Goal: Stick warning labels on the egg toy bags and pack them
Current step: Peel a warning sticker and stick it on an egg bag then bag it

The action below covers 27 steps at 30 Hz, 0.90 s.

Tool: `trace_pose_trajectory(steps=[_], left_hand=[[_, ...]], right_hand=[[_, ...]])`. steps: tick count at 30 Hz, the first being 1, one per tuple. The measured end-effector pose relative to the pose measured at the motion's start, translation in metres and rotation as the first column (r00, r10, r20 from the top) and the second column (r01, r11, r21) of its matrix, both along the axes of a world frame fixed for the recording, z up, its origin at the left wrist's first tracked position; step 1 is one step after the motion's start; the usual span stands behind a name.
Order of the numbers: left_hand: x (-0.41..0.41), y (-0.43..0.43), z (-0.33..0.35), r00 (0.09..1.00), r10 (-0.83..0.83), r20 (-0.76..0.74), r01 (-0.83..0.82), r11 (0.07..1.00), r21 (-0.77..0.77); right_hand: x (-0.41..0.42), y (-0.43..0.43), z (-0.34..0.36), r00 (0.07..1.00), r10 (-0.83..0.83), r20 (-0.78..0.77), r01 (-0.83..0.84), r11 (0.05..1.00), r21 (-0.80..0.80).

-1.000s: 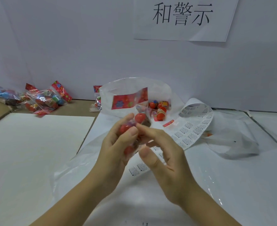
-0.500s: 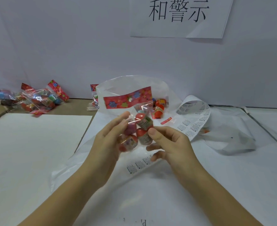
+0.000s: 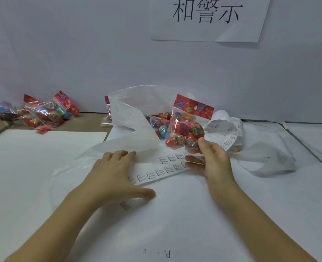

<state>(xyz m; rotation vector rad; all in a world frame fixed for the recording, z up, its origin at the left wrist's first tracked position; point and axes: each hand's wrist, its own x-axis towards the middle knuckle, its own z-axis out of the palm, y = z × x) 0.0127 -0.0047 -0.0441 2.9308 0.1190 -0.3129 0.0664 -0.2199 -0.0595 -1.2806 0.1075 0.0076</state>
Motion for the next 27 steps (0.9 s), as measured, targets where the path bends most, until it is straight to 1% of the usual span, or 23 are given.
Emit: trace_pose_trajectory(steps=[3,5,7,9,12,14,16,17,18,19,20,21,22,23,24,25,27], left_hand=[[0.001,0.000,0.001,1.000,0.013,0.025,-0.014,1.000,0.021],[0.002,0.003,0.003,0.998,0.042,0.052,-0.042,0.999,-0.009],[0.001,0.007,0.005,0.995,0.087,0.042,-0.084,0.993,-0.082],[0.001,0.009,0.007,0.993,0.118,-0.002,-0.117,0.978,-0.173],[0.002,0.010,0.007,0.995,0.099,-0.019,-0.100,0.946,-0.307],[0.003,0.010,0.008,0.993,0.119,0.025,-0.097,0.898,-0.430],[0.004,0.007,0.006,0.957,0.242,0.158,-0.118,0.825,-0.552],[0.005,0.004,0.004,0.923,0.321,0.212,-0.132,0.782,-0.609],[0.005,0.001,0.001,0.888,0.393,0.238,-0.145,0.731,-0.667],[0.005,-0.002,0.000,0.859,0.453,0.237,-0.155,0.672,-0.724],[0.006,-0.005,-0.001,0.834,0.504,0.222,-0.163,0.610,-0.775],[0.006,-0.007,-0.001,0.814,0.547,0.198,-0.169,0.548,-0.819],[0.006,-0.008,-0.001,0.798,0.579,0.167,-0.173,0.485,-0.857],[0.005,-0.009,0.001,0.787,0.603,0.126,-0.174,0.414,-0.893],[0.005,-0.009,0.003,0.781,0.620,0.071,-0.181,0.334,-0.925],[0.004,-0.011,0.004,0.775,0.632,0.008,-0.192,0.248,-0.950],[0.003,-0.016,0.006,0.759,0.644,-0.097,-0.202,0.092,-0.975]], right_hand=[[0.004,-0.004,-0.003,0.997,-0.070,-0.010,0.069,0.996,-0.058],[0.006,-0.007,-0.004,0.995,-0.097,-0.029,0.094,0.992,-0.089],[0.008,-0.008,-0.007,0.994,-0.103,-0.040,0.094,0.979,-0.182],[0.009,-0.008,-0.010,0.994,-0.100,-0.041,0.086,0.959,-0.270],[0.007,-0.007,-0.013,0.992,-0.125,-0.019,0.112,0.934,-0.340],[0.002,-0.004,-0.014,0.981,-0.177,0.080,0.194,0.875,-0.443],[-0.007,0.000,-0.011,0.937,-0.197,0.289,0.329,0.777,-0.537],[-0.013,0.002,-0.007,0.904,-0.160,0.396,0.370,0.758,-0.537],[-0.018,0.006,-0.004,0.883,-0.092,0.460,0.359,0.765,-0.535],[-0.024,0.009,0.000,0.889,0.003,0.458,0.286,0.776,-0.562],[-0.031,0.013,0.004,0.922,0.111,0.371,0.155,0.772,-0.617],[-0.038,0.017,0.008,0.953,0.210,0.220,-0.012,0.748,-0.663],[-0.042,0.020,0.011,0.957,0.288,0.046,-0.183,0.716,-0.674],[-0.047,0.022,0.015,0.933,0.342,-0.109,-0.328,0.688,-0.647],[-0.050,0.024,0.018,0.901,0.380,-0.208,-0.425,0.681,-0.596],[-0.054,0.026,0.020,0.869,0.419,-0.262,-0.493,0.704,-0.512],[-0.058,0.029,0.024,0.803,0.508,-0.313,-0.581,0.784,-0.218]])
